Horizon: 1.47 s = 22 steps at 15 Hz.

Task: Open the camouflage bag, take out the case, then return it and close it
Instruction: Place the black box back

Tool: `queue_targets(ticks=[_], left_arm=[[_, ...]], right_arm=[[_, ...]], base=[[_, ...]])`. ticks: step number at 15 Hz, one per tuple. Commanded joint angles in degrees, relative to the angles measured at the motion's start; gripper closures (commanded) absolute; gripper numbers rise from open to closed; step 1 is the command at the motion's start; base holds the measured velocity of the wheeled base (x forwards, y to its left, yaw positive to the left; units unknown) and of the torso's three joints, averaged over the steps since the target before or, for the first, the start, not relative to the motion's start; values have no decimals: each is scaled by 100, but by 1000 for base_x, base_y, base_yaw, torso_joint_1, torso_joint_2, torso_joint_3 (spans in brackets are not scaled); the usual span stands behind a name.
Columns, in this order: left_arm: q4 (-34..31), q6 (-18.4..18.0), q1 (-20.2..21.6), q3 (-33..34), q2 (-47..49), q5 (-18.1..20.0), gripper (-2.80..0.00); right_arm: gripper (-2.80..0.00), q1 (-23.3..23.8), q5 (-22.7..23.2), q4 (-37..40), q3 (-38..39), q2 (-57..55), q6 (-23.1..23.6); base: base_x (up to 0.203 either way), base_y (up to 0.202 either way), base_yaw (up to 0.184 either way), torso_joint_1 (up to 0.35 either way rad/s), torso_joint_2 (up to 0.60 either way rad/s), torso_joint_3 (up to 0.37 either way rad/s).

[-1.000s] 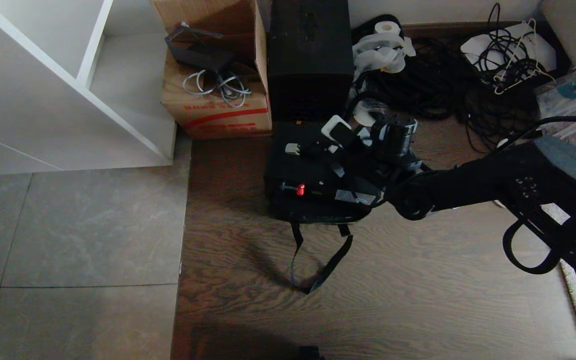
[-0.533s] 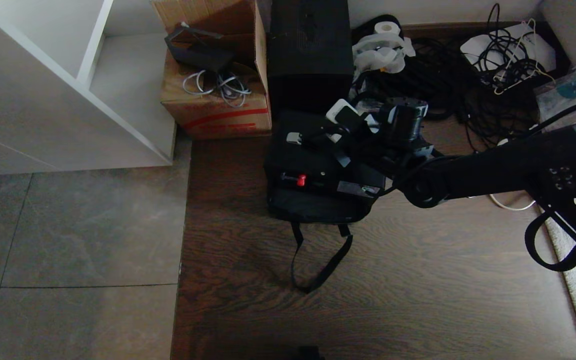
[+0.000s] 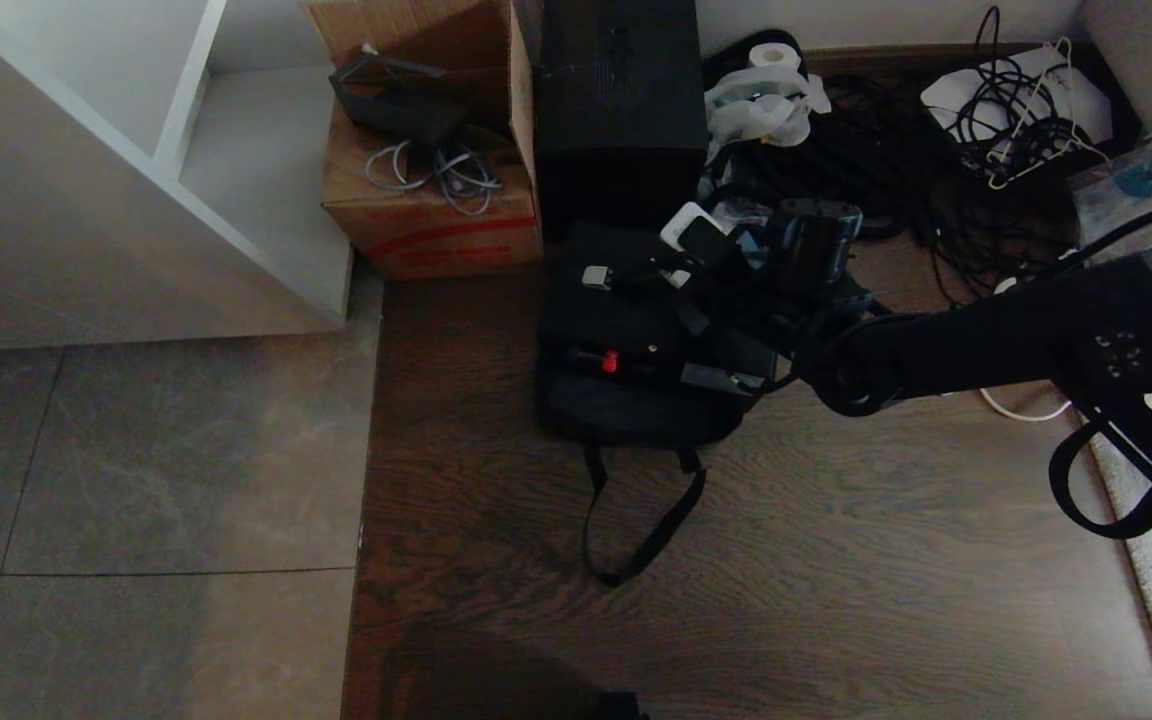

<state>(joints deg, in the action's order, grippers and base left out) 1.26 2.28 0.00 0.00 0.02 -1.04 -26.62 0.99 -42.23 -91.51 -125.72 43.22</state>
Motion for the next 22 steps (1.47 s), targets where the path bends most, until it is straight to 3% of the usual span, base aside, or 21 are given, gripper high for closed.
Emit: queue_targets(ticks=[1,22], left_arm=[[6,1,0,53,-2,-2,0],[0,1,0,53,-2,-2,0]], right_arm=[[0,-1,15,-23,-51,-146,38],[0,-326,166,67,28,-244,35]], base=[[0,0,0,0,0,0],[0,0,0,0,0,0]])
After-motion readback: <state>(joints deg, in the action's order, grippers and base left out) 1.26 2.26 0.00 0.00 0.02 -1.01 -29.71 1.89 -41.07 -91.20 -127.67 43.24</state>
